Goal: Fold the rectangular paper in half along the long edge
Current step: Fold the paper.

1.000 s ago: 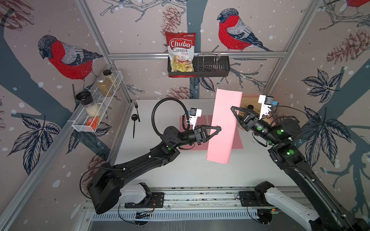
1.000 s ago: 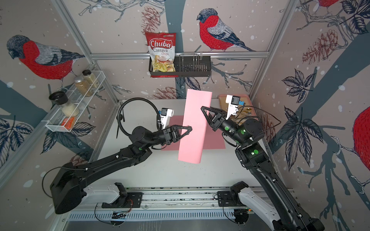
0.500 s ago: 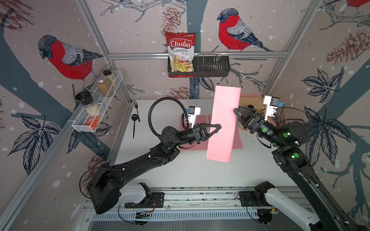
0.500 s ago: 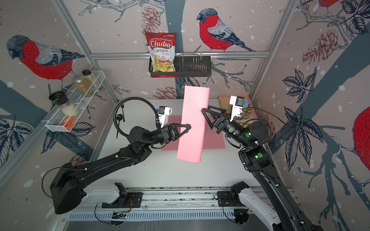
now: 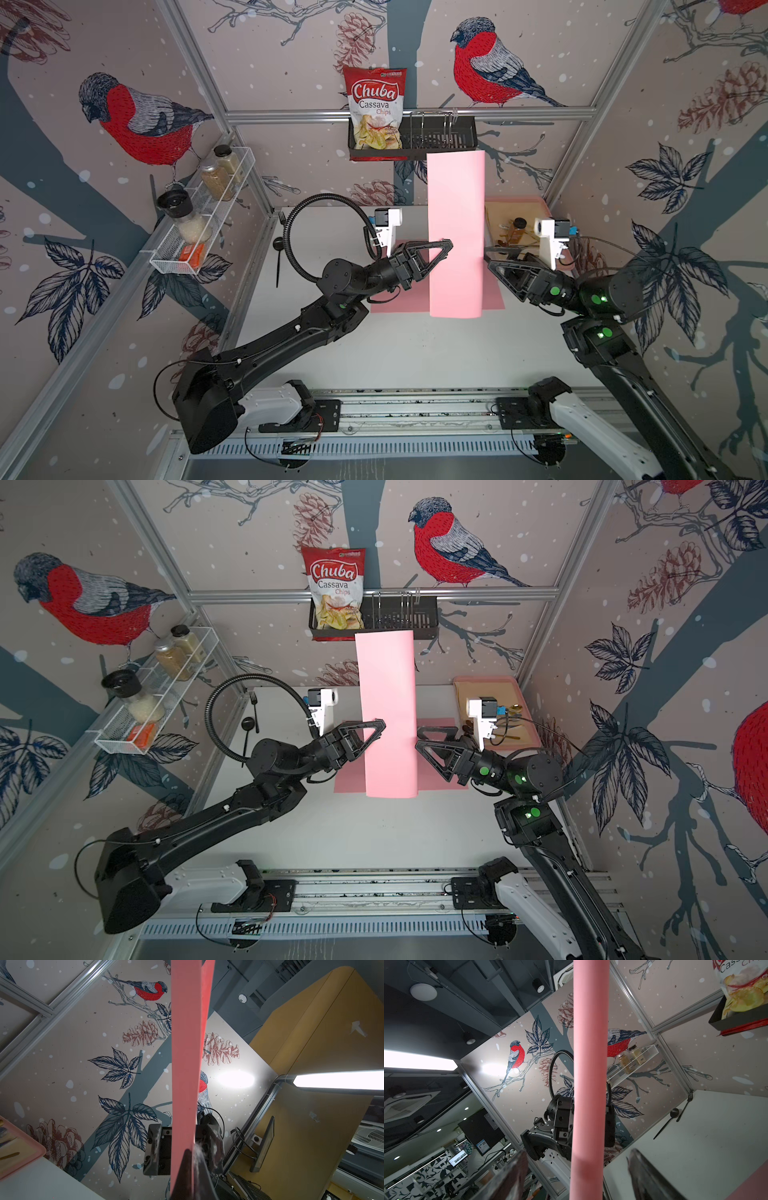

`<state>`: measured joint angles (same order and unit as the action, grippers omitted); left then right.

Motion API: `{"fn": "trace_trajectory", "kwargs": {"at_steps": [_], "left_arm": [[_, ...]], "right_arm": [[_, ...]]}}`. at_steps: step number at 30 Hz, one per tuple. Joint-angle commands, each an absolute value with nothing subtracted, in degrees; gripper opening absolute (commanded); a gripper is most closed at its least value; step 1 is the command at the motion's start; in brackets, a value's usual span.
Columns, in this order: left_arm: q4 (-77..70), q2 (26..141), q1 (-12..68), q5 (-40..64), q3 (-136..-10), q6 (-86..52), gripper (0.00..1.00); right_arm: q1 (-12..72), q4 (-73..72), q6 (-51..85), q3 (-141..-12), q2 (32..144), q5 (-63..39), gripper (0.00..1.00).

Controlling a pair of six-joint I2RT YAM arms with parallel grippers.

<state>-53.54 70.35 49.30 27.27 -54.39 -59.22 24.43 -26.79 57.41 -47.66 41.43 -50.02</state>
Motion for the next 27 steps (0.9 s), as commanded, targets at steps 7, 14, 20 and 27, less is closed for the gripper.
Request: {"fn": "trace_trajectory", "kwargs": {"at_steps": [7,14,20,27], "left_arm": [[-52.9,69.5,49.5,23.1,-54.8,-57.0,0.00],[-53.5,69.8,49.5,23.2,-55.7,-57.0,0.00],[-53.7,69.9,49.6,23.6,-55.9,-57.2,0.00],[-53.7,69.8,49.7,23.7,-55.6,-57.2,0.02]], "right_arm": [[31.4,-35.7,61.1,-44.4,40.7,-50.6,0.77],[34.0,-33.7,59.0,-42.8,40.4,-48.0,0.73],[34.3,-32.0,57.4,-42.7,41.1,-46.4,0.60],[34.4,-29.4,55.4,-42.9,41.4,-44.8,0.45]]}}
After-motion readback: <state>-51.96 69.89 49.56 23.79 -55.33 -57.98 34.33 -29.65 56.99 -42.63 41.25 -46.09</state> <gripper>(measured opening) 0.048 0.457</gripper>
